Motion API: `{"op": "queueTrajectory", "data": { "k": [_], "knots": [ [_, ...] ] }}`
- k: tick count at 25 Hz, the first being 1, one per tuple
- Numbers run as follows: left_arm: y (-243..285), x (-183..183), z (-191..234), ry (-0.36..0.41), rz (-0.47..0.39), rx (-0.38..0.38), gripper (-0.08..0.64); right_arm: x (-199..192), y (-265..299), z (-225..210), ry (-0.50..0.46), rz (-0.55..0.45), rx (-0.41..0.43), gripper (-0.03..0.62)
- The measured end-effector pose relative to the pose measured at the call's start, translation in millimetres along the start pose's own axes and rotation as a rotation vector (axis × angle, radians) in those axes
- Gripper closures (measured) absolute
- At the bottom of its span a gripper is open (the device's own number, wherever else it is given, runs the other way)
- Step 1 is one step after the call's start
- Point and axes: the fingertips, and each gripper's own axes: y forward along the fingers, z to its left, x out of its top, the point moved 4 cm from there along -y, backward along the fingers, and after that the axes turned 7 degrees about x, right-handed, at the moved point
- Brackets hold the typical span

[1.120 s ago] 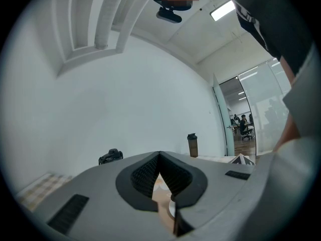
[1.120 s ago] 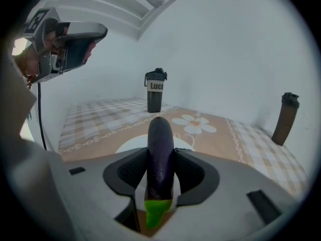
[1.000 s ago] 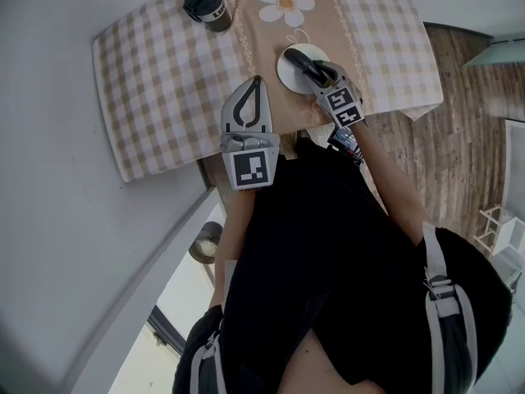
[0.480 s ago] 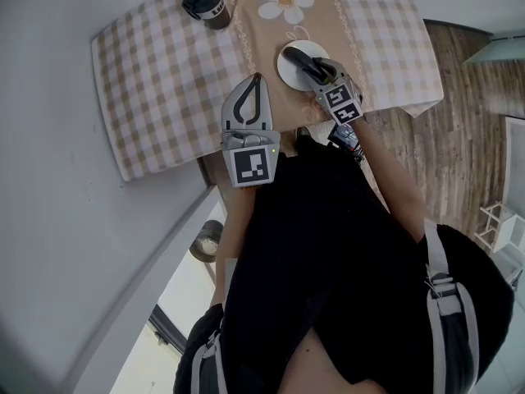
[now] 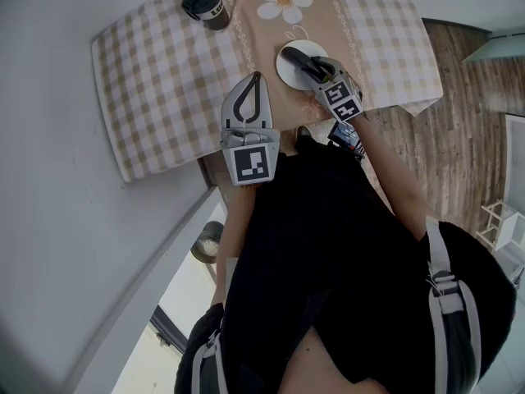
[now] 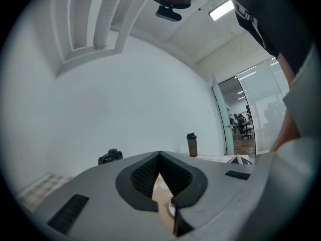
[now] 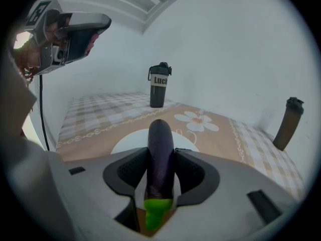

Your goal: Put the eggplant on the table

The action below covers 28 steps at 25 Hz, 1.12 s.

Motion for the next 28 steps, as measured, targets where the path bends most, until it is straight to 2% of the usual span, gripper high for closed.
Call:
{"op": "queueTrajectory", "data": {
  "k": [10, 15, 23, 28],
  "knots": [
    [-1, 8, 5, -0.01, -0.001, -0.016, 0.557, 17, -13, -3, 0.018, -0.015, -0.003, 0.411],
    [3, -1, -4, 0.001, -0.005, -0.02, 0.557, 18, -15, -11, 0.04, -0.074, -0.009, 0.411],
    [9, 4, -5, 0.016, -0.011, -0.037, 0.557, 54, -35, -19, 0.047, -0.179, -0.045, 0.411],
    [11, 8, -5, 0.021, -0.025, -0.047, 0.557, 84, -51, -20, 0.004, -0.248, -0.067, 0.411]
  ]
}}
